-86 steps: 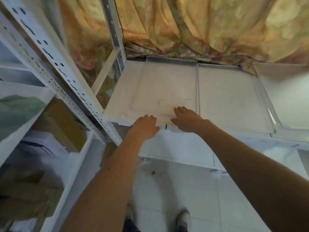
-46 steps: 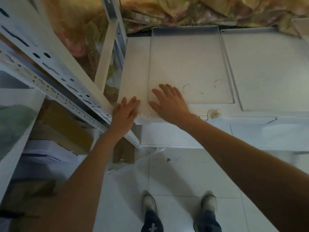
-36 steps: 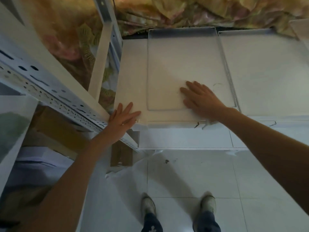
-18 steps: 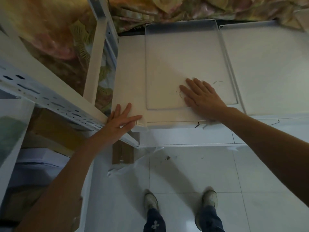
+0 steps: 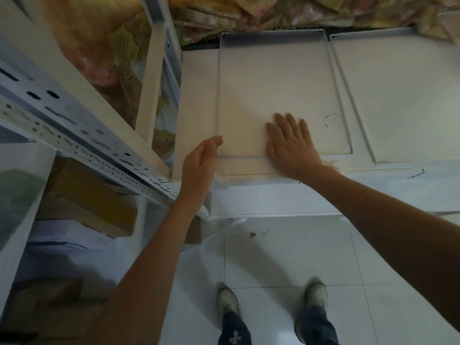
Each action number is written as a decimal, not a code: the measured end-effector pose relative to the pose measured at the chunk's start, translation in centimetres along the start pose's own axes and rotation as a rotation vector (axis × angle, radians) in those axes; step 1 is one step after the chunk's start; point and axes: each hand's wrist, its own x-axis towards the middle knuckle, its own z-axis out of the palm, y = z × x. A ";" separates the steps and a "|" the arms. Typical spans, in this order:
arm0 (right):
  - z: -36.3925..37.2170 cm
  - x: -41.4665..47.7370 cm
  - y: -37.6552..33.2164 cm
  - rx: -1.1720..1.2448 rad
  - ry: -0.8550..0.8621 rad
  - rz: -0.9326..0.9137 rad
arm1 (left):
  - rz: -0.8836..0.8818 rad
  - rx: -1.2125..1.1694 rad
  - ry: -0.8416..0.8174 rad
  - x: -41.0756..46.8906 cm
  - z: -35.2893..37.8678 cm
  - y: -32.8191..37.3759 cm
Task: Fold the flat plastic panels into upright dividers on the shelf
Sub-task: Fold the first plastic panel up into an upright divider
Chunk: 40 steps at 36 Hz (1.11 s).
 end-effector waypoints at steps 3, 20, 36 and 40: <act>0.1 0.0 -0.1 0.003 0.015 -0.005 | 0.023 0.083 0.131 1.3 1.9 -0.3; 0.6 0.1 -0.1 -0.038 -0.013 -0.019 | 0.145 0.692 -0.030 1.7 8.5 0.0; -0.8 0.5 1.5 0.050 -0.112 -0.092 | 0.117 0.589 -0.074 1.6 13.3 0.8; -2.6 1.0 4.8 0.306 -0.006 -0.146 | 0.140 0.751 -0.187 1.8 12.7 1.0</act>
